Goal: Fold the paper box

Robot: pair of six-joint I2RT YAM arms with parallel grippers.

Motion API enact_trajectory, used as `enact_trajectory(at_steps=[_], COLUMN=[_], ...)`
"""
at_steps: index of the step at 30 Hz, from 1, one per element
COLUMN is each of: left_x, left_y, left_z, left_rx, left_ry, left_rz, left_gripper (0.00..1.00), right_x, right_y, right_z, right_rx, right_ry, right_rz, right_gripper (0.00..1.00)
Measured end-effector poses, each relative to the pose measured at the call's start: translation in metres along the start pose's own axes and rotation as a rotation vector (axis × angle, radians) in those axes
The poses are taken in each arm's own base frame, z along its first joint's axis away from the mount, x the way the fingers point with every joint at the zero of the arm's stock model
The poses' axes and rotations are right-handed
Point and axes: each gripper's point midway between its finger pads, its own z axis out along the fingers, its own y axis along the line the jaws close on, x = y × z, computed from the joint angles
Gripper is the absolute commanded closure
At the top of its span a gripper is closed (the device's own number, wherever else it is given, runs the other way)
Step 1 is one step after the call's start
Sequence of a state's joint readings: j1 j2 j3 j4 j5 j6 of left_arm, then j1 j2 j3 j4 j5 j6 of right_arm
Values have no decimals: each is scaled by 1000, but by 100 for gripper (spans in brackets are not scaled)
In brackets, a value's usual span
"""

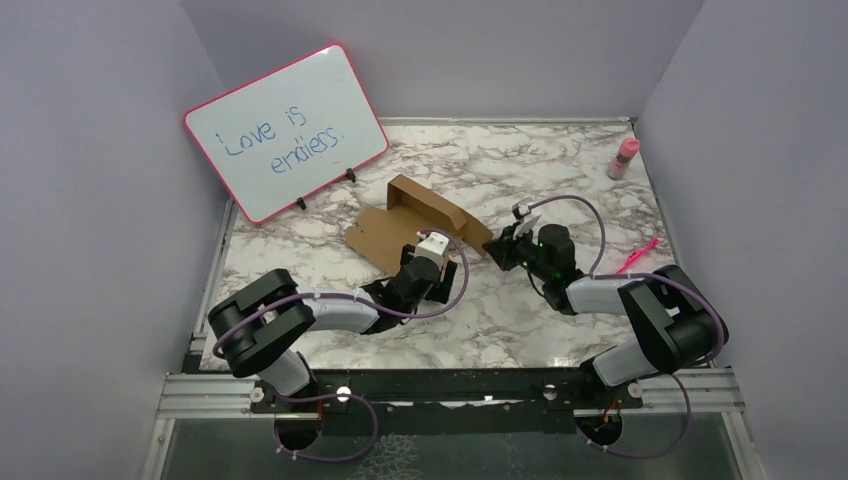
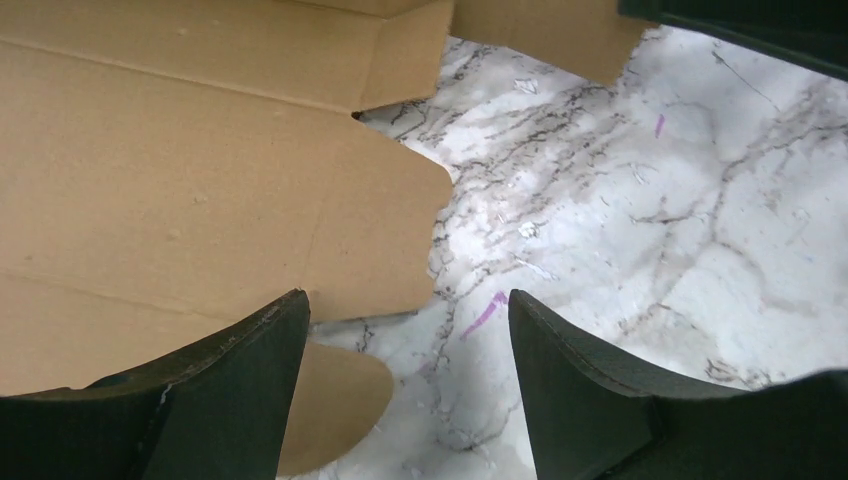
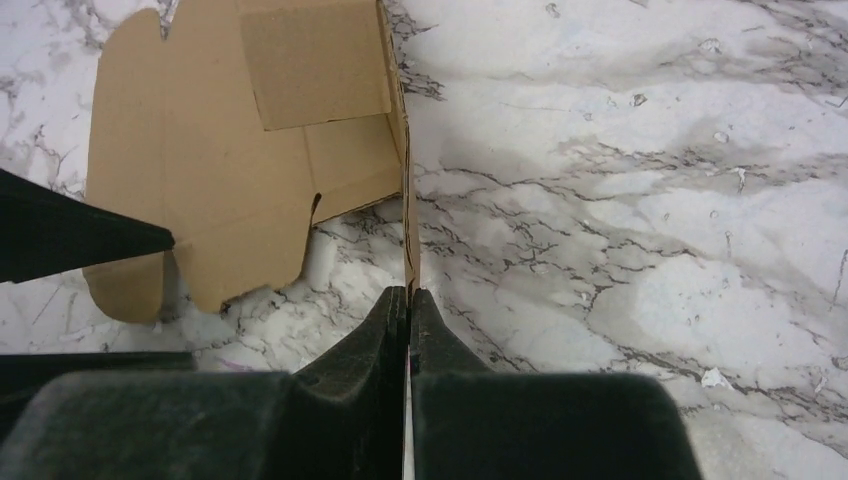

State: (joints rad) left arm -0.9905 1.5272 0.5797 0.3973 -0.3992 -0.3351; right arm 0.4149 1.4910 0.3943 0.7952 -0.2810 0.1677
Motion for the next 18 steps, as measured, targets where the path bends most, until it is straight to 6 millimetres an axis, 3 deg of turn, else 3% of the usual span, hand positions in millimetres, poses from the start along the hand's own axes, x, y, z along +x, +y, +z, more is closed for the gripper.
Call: enact_trajectory(at_steps=[6, 18], left_x=[0, -42], left_y=[9, 30], left_z=[13, 24], left_rx=[-53, -72], left_ry=[-64, -215], left_rz=[17, 105], left_gripper=[25, 19], right_x=[9, 7], right_y=[4, 14], right_z=[-9, -9], right_rx=[-13, -54], right_ry=[5, -6], right_rz=[4, -14], right_gripper=[95, 96])
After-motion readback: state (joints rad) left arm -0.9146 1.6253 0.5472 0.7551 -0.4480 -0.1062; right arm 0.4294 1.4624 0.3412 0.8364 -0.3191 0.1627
